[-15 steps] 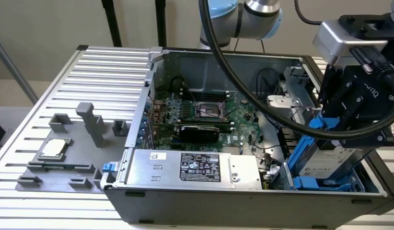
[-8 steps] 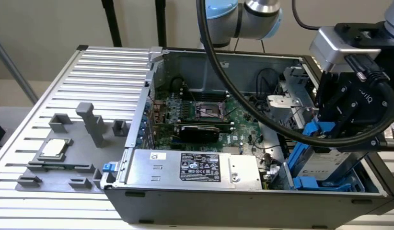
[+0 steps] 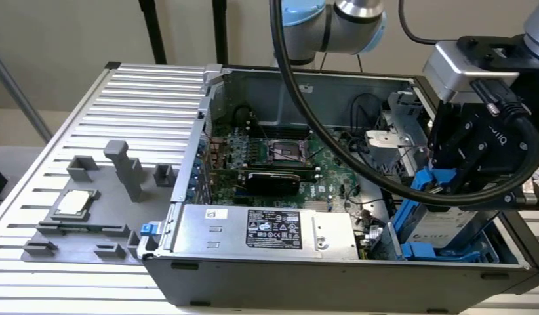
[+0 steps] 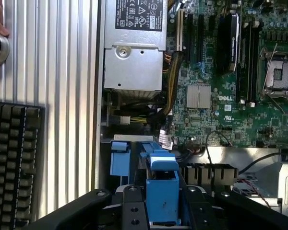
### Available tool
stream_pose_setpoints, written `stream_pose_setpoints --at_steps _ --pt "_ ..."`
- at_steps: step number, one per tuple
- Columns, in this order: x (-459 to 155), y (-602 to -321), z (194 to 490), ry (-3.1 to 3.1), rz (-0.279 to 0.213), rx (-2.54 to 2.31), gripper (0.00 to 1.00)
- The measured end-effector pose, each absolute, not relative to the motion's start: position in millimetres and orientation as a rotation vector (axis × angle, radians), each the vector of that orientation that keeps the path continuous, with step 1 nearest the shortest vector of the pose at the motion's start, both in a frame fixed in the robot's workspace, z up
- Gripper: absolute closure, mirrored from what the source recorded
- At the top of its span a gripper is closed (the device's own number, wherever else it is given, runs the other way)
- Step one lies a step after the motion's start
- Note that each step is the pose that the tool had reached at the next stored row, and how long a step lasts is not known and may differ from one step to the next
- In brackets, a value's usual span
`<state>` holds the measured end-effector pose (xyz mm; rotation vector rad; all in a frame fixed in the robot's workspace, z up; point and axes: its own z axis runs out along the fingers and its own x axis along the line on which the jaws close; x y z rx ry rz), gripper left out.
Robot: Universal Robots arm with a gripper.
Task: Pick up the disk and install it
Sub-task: 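Insert the disk into the insertion slot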
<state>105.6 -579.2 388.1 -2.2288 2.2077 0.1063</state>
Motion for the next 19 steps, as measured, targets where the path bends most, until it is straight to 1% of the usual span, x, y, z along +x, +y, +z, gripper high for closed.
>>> stream_pose_setpoints --at_steps 2,3,19 --pt "106.1 -579.0 387.6 2.207 0.109 -2.228 1.0" --pt "106.2 -579.0 387.6 2.207 0.109 -2.229 0.0" --pt "112.8 -579.2 388.1 2.205 0.113 -2.227 0.0"
